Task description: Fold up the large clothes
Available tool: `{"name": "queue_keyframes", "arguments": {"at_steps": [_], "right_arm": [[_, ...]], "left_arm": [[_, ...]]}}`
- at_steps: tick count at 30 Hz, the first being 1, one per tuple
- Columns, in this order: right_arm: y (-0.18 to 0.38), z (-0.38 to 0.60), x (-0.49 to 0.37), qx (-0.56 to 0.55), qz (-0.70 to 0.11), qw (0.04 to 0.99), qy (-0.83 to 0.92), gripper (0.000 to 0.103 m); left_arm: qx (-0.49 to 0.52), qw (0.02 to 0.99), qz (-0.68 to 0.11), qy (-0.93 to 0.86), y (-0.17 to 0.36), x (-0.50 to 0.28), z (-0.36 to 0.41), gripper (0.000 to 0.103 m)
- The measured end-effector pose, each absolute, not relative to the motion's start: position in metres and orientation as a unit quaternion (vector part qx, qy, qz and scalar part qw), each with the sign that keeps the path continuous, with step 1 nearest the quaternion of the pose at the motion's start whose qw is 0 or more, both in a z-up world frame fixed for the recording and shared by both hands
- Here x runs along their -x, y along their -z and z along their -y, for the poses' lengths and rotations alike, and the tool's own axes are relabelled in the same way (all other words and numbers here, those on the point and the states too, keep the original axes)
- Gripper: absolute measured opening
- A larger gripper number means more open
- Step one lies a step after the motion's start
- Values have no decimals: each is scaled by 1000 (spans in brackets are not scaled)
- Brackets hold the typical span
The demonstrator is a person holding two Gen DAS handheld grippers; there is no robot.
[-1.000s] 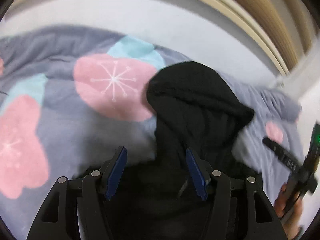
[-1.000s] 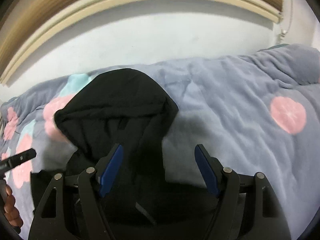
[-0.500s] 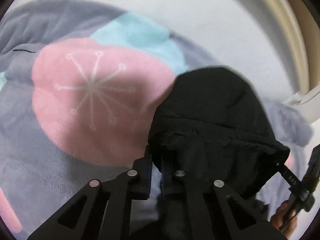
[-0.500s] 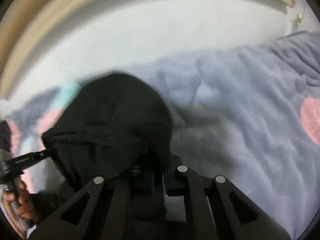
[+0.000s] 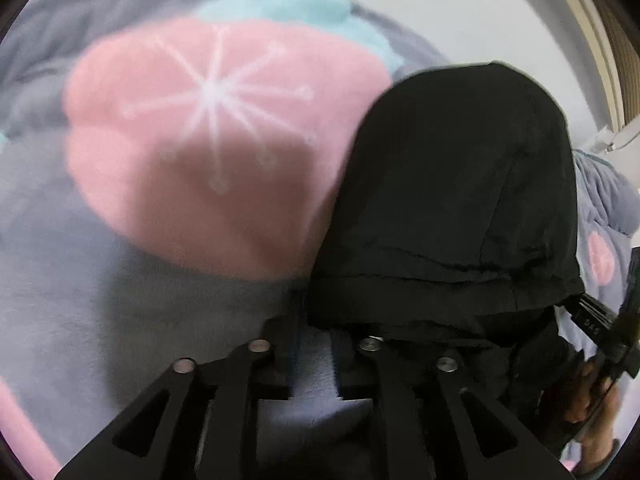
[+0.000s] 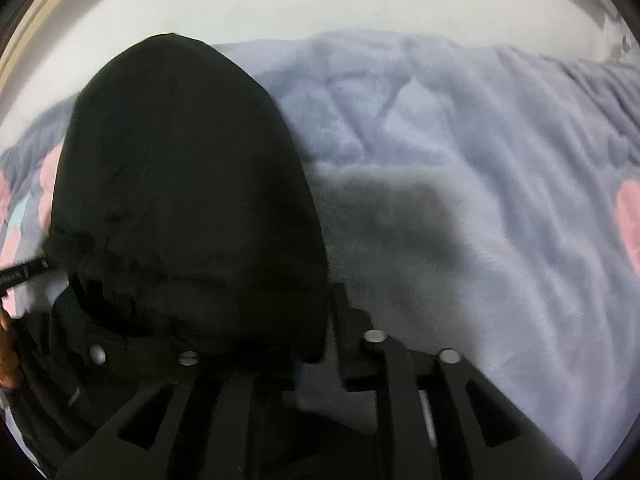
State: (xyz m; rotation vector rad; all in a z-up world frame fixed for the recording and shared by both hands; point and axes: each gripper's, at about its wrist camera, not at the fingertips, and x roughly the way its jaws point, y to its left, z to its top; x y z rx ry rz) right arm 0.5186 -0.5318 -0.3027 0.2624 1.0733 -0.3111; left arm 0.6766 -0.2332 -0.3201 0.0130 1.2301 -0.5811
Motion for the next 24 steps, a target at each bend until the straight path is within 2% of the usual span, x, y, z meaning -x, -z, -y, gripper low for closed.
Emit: {"name": "queue_keyframes", "arguments": {"at_steps": [3,4,5,9,11,12,13,16,18,20,24], "right_arm": [[276,531,-495,-110,-488,855,136,40],[265,530,-486,-106,-478,863,128,51],[255,529,-479,-100,-468,869,125,56],[207,513,-477,-59,-417,899,122,58],[194,508,-495,-64,-399,908,107,69],[194,505,-508,-66,-396,910,103,72],[195,504,-521,-69,-399,909,101,74],[226,500,-563,-88,-425,897,85,73],[263,493,-577,-84,-462,879,88,64],[301,489,-586,-68,-497,860,95,62],[329,487,-580,-69,-486,866,95,62]], "left_arm": [[-12,812,-519,267,289,-660,217,37],[-16,823,-501,266,277,-653,211,37],[-20,835,-481,266,264,-646,206,37],[-38,863,-411,290,208,-631,209,39],[-55,866,-387,312,182,-632,237,41],[-56,863,-385,323,177,-631,241,48],[-59,857,-389,334,179,-634,253,55],[-67,823,-440,352,209,-650,289,55],[-72,797,-489,348,250,-660,307,55],[-78,772,-530,342,296,-662,317,55],[-81,777,-520,344,321,-656,318,55]]}}
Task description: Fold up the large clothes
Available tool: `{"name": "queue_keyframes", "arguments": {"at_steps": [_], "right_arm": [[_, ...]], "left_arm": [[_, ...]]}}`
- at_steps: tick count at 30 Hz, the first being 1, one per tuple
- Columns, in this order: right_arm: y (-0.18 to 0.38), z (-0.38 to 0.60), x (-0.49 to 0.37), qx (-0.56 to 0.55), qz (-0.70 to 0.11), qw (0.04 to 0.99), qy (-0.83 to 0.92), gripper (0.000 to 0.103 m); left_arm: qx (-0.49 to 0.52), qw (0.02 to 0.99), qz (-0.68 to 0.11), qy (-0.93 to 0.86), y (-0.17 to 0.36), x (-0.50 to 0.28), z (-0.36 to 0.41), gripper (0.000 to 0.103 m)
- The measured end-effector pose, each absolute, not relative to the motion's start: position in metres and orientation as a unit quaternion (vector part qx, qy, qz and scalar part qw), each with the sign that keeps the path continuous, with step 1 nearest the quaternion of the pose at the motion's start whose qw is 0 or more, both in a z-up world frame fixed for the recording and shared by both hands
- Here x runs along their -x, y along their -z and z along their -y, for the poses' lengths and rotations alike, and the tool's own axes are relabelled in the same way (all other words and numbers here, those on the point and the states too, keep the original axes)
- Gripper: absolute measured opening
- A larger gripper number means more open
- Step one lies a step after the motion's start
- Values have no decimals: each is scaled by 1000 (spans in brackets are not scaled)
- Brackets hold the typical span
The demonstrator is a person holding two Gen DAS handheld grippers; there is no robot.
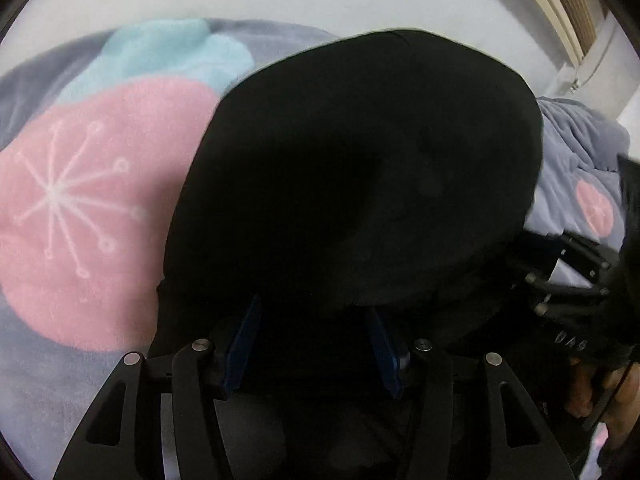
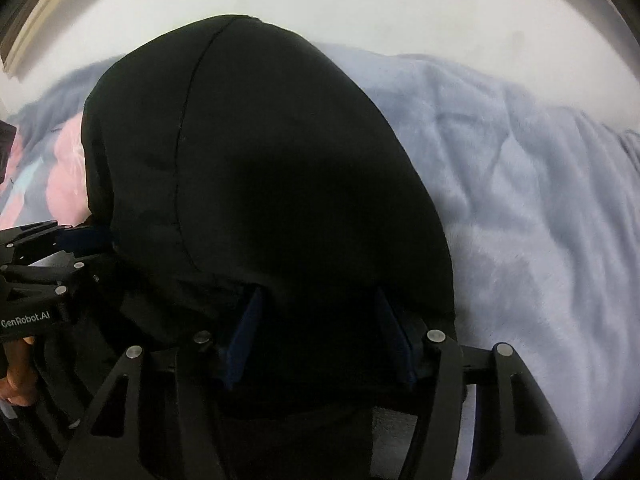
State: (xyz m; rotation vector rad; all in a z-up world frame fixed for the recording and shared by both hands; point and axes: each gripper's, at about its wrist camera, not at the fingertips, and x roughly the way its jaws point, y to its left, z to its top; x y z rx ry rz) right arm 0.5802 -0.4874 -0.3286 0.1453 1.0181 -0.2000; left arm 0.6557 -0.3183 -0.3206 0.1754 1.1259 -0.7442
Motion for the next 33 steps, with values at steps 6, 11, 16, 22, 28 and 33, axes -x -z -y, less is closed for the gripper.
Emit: {"name": "queue_keyframes", "arguments": {"at_steps": [6,11,16,22,28,33], "right_arm": [[322,487,-581,-71,-486,867,88,62],[272,498,-559,-118,-449,885,21,66],[237,515,-565,-108,-417,902,9,85],[257,546,-603,-148,-456,877,-18,85],[289,549,-641,-166,-489,856,-35,86],[312,556,-664,-210,-516,829,-58,93]], "left_arm": [[-112,791,-501,333,316,-645,328,56],[-111,805,-456,363,263,-613,306,57],[-82,820,-426,373,221,-586,272,57],[-70,821,-447,349,221,-567,226,57],[-68,828,-461,312,217,-540,175,57],[-49,835,-465,292,198,-520,132,57]]}}
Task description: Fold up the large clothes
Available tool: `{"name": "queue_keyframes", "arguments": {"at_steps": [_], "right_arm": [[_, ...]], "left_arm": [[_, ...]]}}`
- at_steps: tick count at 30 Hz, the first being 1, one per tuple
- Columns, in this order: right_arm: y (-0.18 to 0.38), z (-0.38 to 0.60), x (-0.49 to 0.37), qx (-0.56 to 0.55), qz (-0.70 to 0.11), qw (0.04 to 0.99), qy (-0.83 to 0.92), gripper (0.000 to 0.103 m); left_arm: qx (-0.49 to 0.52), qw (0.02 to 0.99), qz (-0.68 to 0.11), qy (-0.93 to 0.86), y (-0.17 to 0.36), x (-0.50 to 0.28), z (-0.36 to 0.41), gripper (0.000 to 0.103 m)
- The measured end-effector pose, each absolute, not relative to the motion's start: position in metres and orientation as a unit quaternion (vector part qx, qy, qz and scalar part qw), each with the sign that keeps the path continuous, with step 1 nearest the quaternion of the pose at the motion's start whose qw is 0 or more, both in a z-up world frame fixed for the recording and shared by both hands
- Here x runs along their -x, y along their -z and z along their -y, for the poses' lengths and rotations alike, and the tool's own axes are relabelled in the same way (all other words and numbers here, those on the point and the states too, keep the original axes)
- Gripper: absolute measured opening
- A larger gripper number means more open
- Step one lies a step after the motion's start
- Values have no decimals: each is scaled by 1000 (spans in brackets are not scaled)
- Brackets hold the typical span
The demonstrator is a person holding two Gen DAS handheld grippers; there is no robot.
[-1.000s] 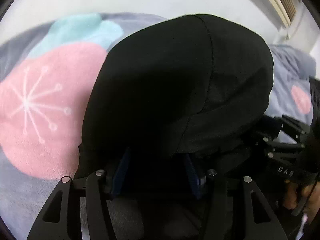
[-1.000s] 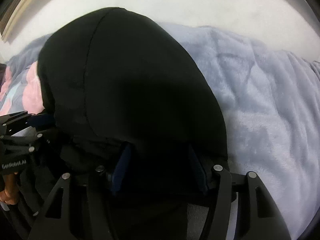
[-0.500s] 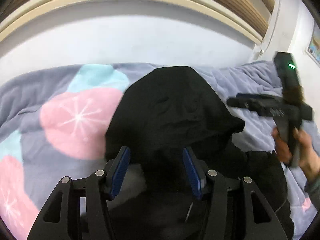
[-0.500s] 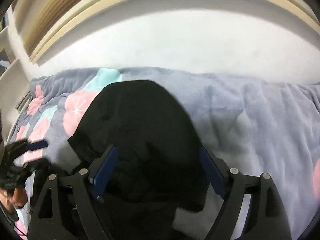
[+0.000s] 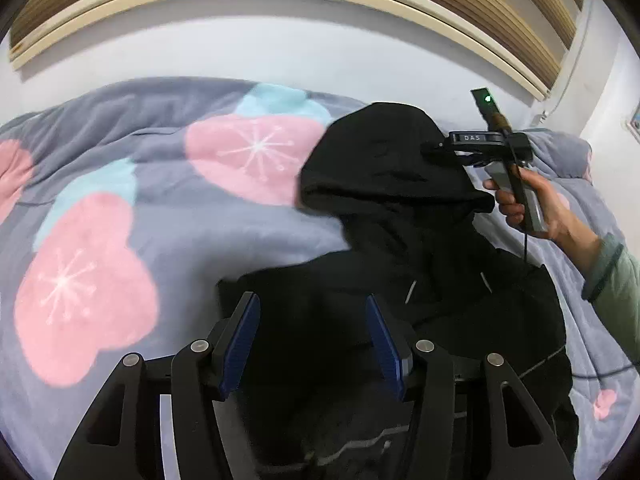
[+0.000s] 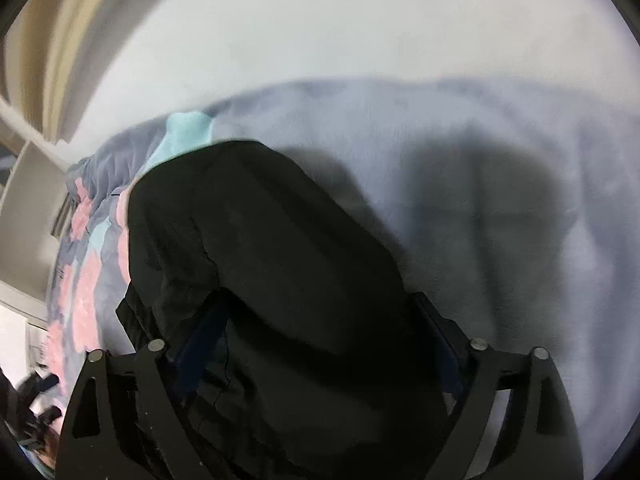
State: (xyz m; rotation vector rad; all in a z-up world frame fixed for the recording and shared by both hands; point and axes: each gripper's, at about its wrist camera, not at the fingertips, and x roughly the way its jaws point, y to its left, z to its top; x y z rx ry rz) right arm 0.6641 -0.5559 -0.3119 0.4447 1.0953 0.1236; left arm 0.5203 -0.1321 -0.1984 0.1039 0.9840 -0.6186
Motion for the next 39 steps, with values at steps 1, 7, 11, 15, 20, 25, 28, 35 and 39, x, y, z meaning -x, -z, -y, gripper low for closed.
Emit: {"name": "queue_keyframes", "arguments": {"at_steps": [1,7,11,15,20,25,28,35,39], "right_arm": [[318,559,-666,-226,-519,823,-53,93],[311,544,-652,-209,-508,832,-73,64],[270,519,-620,-157,-480,858,-91,20],[203,481,-556,-88,-411,903,-88,19],[131,417,-430,18,-324,943,-75,18],[128,359,-337,134,-303,942,-53,18],[151,339,-307,186,-327,926,-32,18],[200,344,-269,122,-435,892,-15,39],[194,350,-267,79,-437,896,-11,55]], "left_arm": [[-55,837,-463,286,196,-517,128,57],[-99,843,-449,278,188,-505,126,57],[-106,850,-433,282,176,-496,128,57],[-90,857,-418,286,154,-486,118,57],[-52,865,-417,276,129,-475,87,57],[-41,872,-408,269,107,-451,61,57],[-45,871,-403,278,100,-435,55,57],[-59,847,-425,313,113,-415,70,57],[-65,836,-426,339,117,-419,91,57]]}}
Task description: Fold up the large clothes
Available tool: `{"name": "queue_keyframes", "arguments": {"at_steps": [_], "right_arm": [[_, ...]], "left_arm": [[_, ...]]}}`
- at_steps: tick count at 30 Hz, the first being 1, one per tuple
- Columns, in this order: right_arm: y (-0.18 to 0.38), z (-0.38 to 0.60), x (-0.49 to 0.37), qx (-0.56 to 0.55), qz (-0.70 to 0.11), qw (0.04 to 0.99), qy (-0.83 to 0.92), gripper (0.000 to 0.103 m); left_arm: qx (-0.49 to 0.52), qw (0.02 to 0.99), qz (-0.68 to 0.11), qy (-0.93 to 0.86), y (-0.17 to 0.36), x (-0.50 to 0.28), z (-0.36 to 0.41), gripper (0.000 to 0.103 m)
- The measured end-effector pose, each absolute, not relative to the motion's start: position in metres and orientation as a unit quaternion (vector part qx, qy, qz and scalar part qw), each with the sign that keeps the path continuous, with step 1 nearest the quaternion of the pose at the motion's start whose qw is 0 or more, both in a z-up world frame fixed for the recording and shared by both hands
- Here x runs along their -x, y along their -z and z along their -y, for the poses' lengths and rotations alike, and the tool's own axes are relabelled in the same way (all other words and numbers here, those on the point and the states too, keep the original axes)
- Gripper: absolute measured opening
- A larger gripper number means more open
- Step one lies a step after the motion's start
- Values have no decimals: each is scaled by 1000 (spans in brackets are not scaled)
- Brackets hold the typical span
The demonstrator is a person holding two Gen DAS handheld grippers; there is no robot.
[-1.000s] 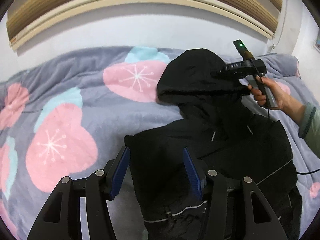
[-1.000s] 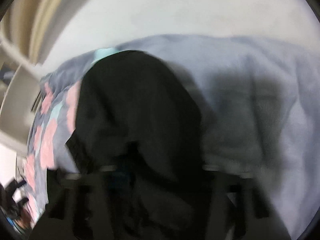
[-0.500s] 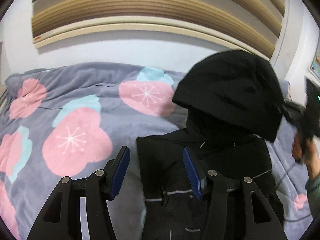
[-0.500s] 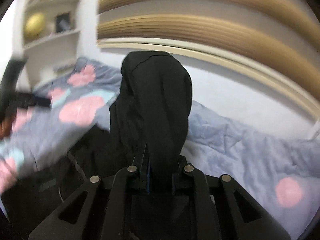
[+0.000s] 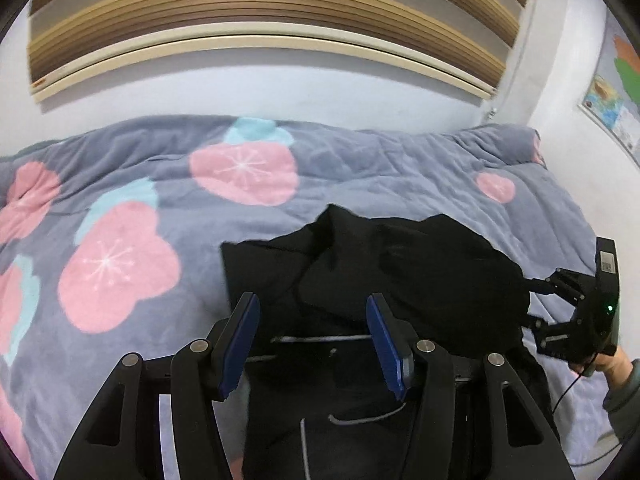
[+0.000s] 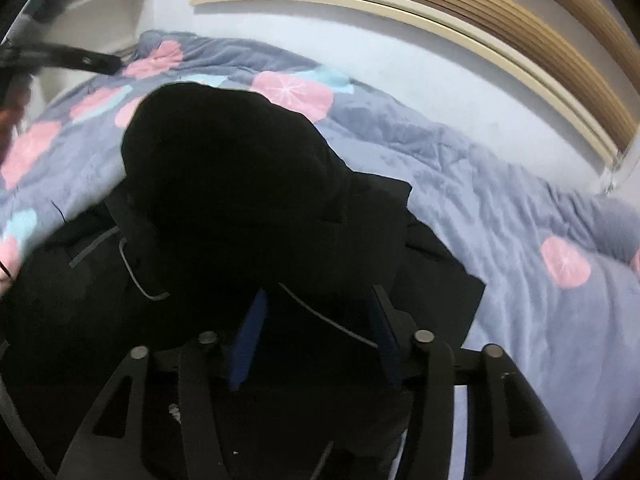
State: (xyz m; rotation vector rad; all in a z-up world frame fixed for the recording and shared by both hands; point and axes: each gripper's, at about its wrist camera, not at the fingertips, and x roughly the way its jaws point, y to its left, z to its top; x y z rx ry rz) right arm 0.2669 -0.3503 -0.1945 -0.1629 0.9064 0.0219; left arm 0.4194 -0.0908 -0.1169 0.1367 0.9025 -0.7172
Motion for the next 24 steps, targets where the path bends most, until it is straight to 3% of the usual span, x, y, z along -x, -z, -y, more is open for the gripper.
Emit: {"name": "queue_keyframes", "arguments": {"at_steps": [8,15,18,20,24], "right_arm": [[149,369,-292,-45,-411,910,7,56],[113,373,-324,-146,-373,916,-1,61],[125,371,-342,-164,-391,905,19,62],[151,365,-350,-187,-429,884,8,63],[232,351,-358,-183,-518,836,21,63]], "left_arm": [[-31,812,-442,380,140,-469,174,58],[-62,755,-527,384,218,-458,201,58],[-129,733,-561,362,259,-435,206,58],[-148,745,-543,357,268,-419,202,58],[-109,755,-543,351,261,-416,185,58]]}}
